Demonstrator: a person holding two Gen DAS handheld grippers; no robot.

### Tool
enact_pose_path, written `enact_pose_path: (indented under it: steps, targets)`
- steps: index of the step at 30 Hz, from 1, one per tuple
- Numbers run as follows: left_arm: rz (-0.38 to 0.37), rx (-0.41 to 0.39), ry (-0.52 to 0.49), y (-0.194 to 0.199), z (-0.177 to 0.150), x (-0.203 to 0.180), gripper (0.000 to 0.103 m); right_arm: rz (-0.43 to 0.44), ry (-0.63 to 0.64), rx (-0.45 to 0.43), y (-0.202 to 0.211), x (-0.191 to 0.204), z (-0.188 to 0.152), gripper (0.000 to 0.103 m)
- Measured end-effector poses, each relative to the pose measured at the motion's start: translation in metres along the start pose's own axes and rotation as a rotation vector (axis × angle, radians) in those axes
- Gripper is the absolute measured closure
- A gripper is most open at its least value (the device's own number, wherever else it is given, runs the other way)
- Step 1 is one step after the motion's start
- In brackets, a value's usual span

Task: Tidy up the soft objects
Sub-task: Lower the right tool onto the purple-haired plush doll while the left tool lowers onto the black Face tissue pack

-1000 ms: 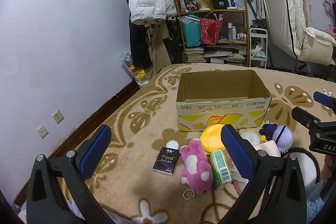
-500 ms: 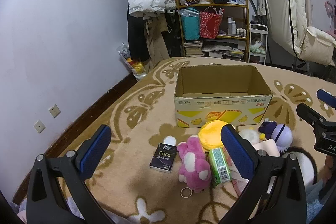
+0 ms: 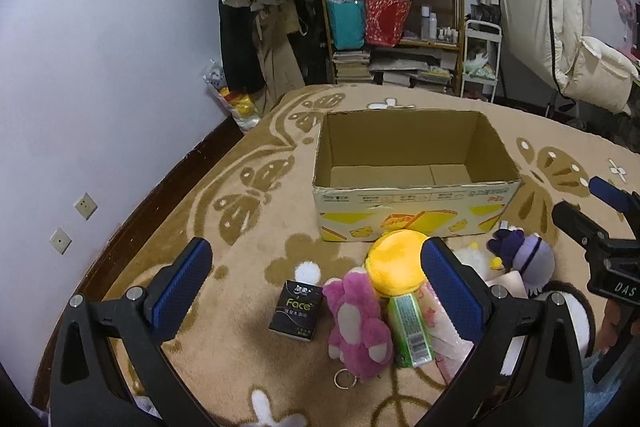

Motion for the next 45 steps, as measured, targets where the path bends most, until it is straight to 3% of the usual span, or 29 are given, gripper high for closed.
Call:
enact_pose_path:
  steps: [9, 17, 25, 36, 45]
  targets:
    - [0.03, 0.154, 0.031, -0.047, -0.001, 0.021, 0.0, 0.002, -0.01, 0.09, -0.03, -0.003, -0.008, 0.0]
    - [0.031, 0.231, 0.089, -0.076, -0.008, 0.04, 0.0, -0.024, -0.016, 0.175, -0.056, -0.009, -0.021, 0.0]
    - [0.135, 0.363, 0.084, -0.11, -0.032, 0.064, 0.0, -0.041, -0.051, 0.258, -0.079, -0.027, -0.039, 0.0]
    - [0.082, 0.469, 0.249, -0.133, -0.062, 0.089, 0.0, -0.086, -0.067, 0.381, -0.102, -0.038, -0.064, 0.0]
    - [0.071, 0.549, 0.249, -0.141, -0.082, 0.085, 0.0, -0.099, -0.105, 0.484, -0.12, -0.048, -0.087, 0.003]
Point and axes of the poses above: each gripper's, at about its wrist camera, not at the fingertips, and y roughly against the way its jaws point, x to its left, z to its top, the point moved 7 cm from there along -y, roughly the way its jaws point, and after that the axes turned 14 degrees about -z, right-handed, at the moved point
